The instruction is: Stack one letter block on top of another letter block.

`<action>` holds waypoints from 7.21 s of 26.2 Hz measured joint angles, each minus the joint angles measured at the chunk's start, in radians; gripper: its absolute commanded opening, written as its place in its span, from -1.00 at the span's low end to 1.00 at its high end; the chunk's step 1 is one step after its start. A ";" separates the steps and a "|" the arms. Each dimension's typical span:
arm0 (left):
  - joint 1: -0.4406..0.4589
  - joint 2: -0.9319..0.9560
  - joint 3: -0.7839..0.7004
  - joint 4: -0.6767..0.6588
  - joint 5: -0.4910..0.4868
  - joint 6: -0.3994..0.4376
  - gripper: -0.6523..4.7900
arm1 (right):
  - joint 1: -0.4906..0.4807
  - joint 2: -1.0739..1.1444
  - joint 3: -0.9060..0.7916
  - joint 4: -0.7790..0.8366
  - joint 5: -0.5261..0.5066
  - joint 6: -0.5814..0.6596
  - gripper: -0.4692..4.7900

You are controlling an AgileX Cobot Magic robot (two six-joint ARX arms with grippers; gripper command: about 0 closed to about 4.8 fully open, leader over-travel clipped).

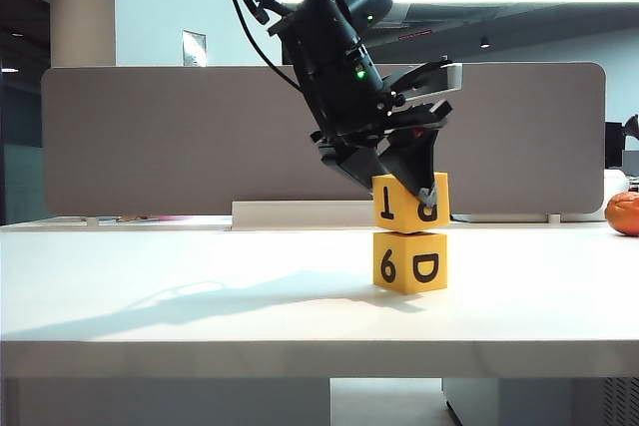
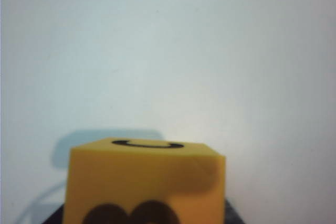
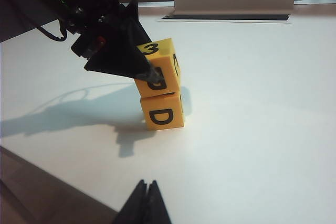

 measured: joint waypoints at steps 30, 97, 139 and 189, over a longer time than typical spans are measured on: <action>0.000 -0.009 0.000 -0.042 0.000 -0.003 1.00 | 0.000 0.000 0.000 0.000 0.000 0.000 -0.84; 0.342 -1.427 -0.968 0.102 -0.069 -0.152 -0.78 | -0.001 0.000 0.000 0.124 0.488 -0.014 -0.84; 0.752 -1.949 -1.656 0.690 -0.026 -0.183 -0.78 | -0.001 0.000 0.000 0.124 0.488 -0.014 -0.84; 0.752 -2.064 -1.708 0.616 -0.126 -0.224 -0.78 | -0.001 0.000 0.000 0.124 0.488 -0.014 -0.84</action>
